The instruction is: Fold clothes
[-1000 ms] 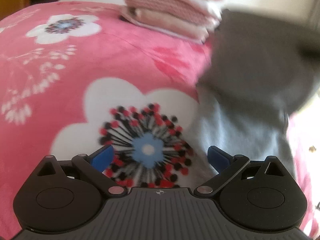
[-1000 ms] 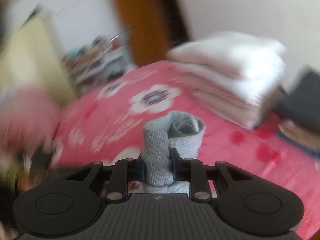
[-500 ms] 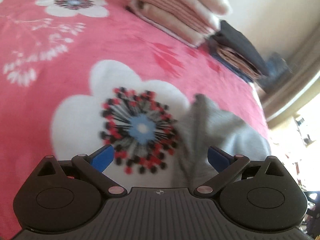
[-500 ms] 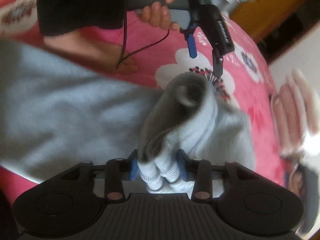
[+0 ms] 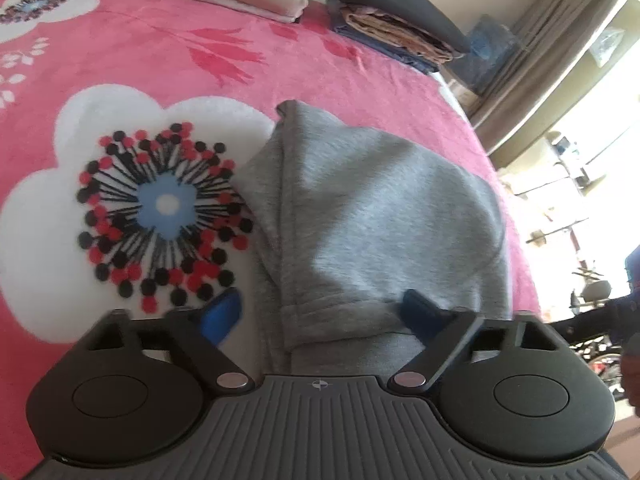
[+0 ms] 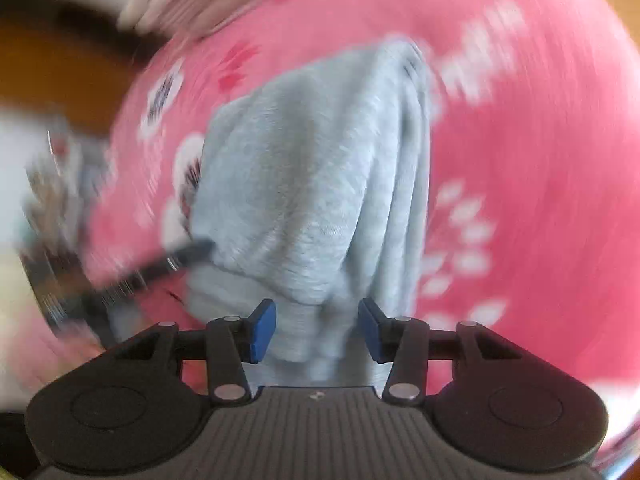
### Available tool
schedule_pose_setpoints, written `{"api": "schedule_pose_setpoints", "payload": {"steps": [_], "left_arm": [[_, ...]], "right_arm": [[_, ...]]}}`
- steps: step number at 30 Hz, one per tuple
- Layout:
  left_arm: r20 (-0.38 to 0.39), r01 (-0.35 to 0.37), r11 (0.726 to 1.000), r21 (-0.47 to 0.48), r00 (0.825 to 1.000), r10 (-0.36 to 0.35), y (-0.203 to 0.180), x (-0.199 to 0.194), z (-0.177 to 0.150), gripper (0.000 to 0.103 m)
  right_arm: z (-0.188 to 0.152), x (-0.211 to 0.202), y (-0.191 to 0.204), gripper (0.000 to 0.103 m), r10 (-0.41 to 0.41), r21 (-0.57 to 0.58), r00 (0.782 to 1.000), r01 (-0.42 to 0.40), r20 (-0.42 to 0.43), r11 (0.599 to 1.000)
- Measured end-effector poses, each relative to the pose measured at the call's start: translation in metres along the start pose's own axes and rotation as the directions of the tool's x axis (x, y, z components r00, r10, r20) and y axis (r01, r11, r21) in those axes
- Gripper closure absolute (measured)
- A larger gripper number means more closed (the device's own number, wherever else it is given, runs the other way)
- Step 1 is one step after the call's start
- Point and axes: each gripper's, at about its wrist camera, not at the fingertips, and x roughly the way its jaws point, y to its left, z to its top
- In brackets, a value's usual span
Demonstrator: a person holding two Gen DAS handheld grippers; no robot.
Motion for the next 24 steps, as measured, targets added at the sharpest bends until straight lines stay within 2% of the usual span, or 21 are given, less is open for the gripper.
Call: {"api": "schedule_pose_setpoints", "payload": {"steps": [2, 5, 7, 8, 10, 13, 17, 24], "left_arm": [[0.004, 0.013, 1.0, -0.011, 1.0, -0.013, 0.002, 0.0, 0.0, 0.031], [0.001, 0.034, 0.999, -0.003, 0.999, -0.034, 0.001, -0.002, -0.003, 0.04], [0.003, 0.037, 0.999, 0.003, 0.999, -0.037, 0.0, -0.004, -0.003, 0.042], [0.004, 0.039, 0.999, 0.005, 0.999, -0.039, 0.0, -0.005, -0.003, 0.042], [0.003, 0.043, 0.999, 0.0, 0.999, -0.043, -0.001, -0.004, -0.003, 0.042], [0.004, 0.052, 0.999, -0.004, 0.999, -0.052, -0.001, -0.006, -0.002, 0.043], [0.004, 0.066, 0.998, -0.015, 0.998, -0.066, -0.001, -0.01, -0.004, 0.043], [-0.021, 0.056, 0.998, 0.003, 0.998, -0.056, -0.003, -0.004, -0.01, 0.043]], "right_arm": [[-0.002, 0.006, -0.002, 0.059, 0.04, 0.046, 0.999, -0.04, 0.005, 0.998], [-0.004, 0.017, 0.002, 0.062, 0.008, 0.037, 1.0, -0.009, 0.017, 0.999], [-0.005, 0.024, 0.002, 0.071, -0.017, 0.039, 0.999, 0.015, 0.031, 0.999], [-0.006, 0.025, 0.001, 0.072, -0.021, 0.04, 0.999, 0.02, 0.039, 0.999], [-0.01, 0.023, -0.001, 0.082, -0.019, 0.042, 0.998, 0.016, 0.059, 0.999], [-0.017, 0.011, -0.002, 0.088, 0.002, 0.034, 0.996, -0.005, 0.086, 0.999], [-0.023, -0.003, 0.003, 0.089, 0.014, 0.021, 0.993, -0.016, 0.115, 1.0], [-0.02, 0.013, -0.017, 0.086, -0.04, 0.104, 0.996, 0.031, 0.081, 0.994]]}}
